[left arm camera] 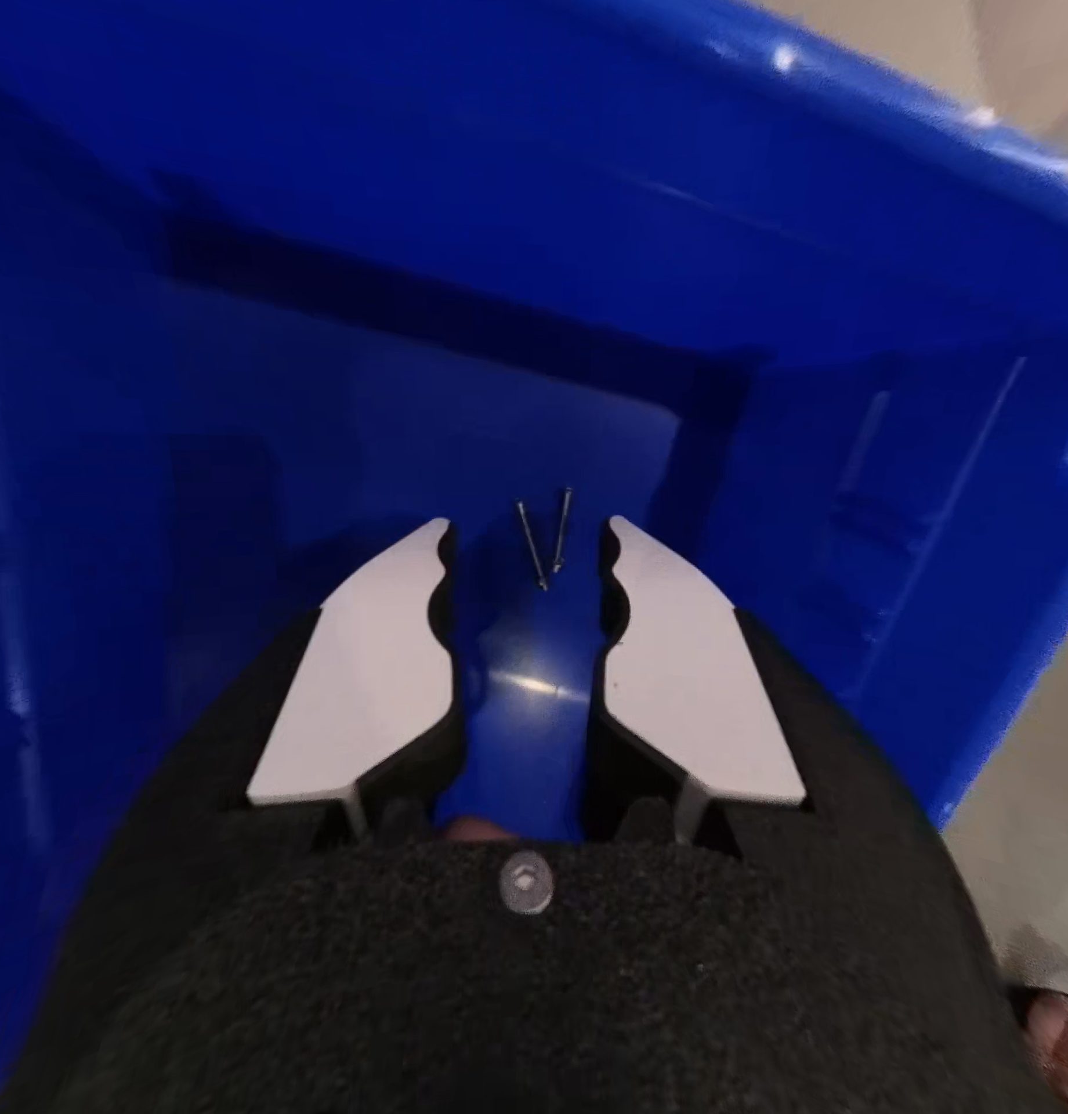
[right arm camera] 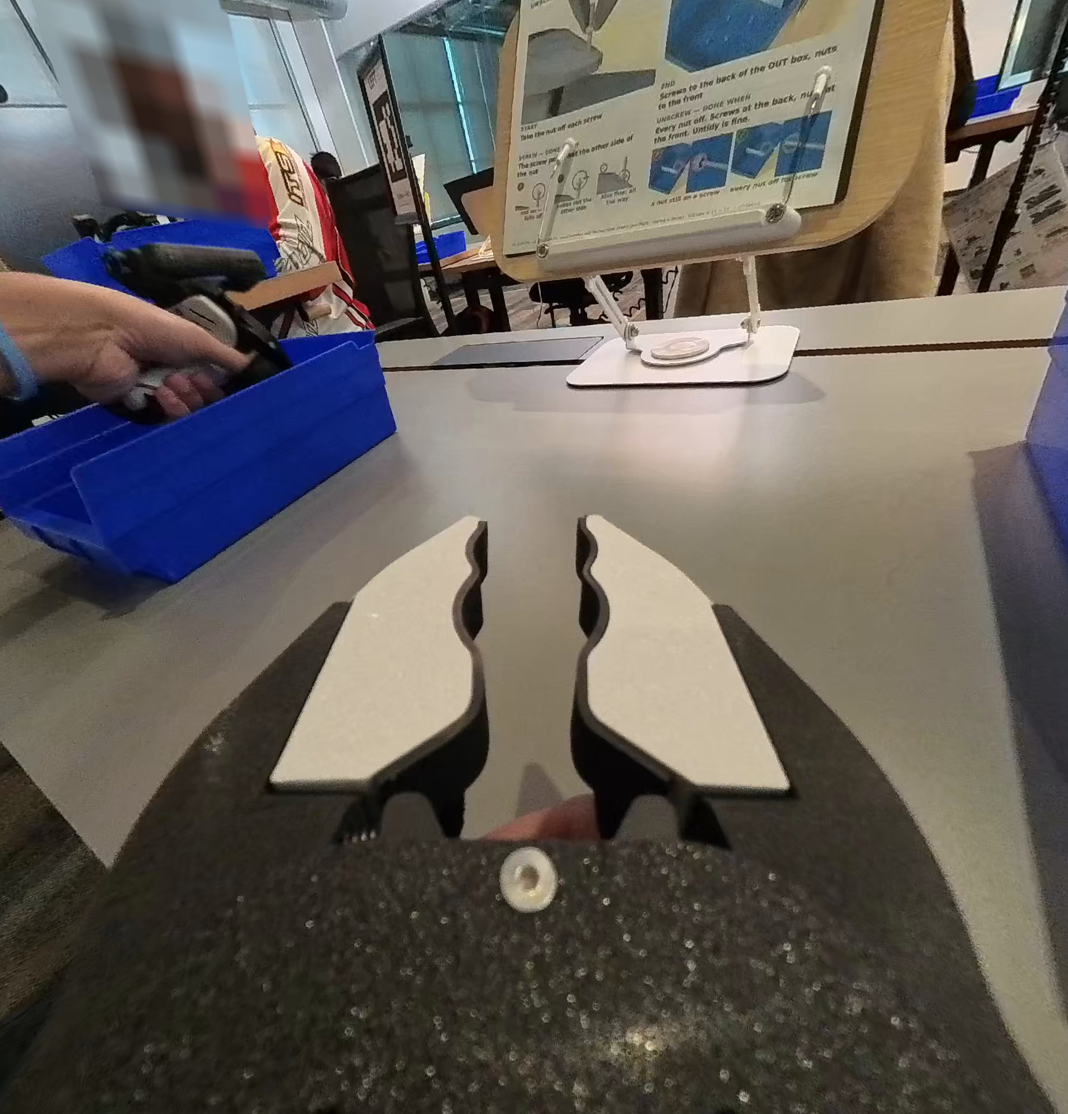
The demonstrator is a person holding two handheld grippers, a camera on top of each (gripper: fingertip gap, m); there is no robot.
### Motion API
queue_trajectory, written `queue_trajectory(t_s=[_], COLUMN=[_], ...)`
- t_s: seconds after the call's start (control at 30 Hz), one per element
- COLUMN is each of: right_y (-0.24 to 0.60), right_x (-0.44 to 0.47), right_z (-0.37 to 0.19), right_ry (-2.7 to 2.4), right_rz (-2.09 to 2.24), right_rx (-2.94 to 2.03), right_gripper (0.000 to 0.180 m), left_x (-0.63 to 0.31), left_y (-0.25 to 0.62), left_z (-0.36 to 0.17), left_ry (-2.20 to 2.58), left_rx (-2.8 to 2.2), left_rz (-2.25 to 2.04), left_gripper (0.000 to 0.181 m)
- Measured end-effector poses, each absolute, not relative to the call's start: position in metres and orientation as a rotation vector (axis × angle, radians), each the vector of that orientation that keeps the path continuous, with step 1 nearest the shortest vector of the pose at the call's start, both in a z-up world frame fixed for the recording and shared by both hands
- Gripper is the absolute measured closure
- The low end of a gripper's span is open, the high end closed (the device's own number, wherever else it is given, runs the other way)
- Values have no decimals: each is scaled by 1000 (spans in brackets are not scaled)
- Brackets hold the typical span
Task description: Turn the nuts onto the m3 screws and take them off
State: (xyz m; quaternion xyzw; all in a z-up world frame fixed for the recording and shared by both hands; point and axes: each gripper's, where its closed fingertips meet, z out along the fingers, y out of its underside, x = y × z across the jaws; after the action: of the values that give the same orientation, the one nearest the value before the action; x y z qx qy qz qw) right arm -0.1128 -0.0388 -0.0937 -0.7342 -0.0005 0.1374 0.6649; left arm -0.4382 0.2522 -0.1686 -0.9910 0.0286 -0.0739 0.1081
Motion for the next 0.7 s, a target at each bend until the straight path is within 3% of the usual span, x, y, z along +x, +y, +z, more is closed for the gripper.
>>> queue_trajectory(t_s=[0.43, 0.7], right_y=[-41, -40], right_x=[-115, -115], right_z=[-93, -94], right_ry=[-11, -7], right_rz=[347, 348], right_rx=[-1655, -1662], right_gripper=[156, 157], left_x=[-448, -443], left_y=[251, 249], left_z=[-187, -188], left_ry=[125, 200], left_rx=[-2992, -3012], left_rz=[5, 3], left_gripper=[136, 147])
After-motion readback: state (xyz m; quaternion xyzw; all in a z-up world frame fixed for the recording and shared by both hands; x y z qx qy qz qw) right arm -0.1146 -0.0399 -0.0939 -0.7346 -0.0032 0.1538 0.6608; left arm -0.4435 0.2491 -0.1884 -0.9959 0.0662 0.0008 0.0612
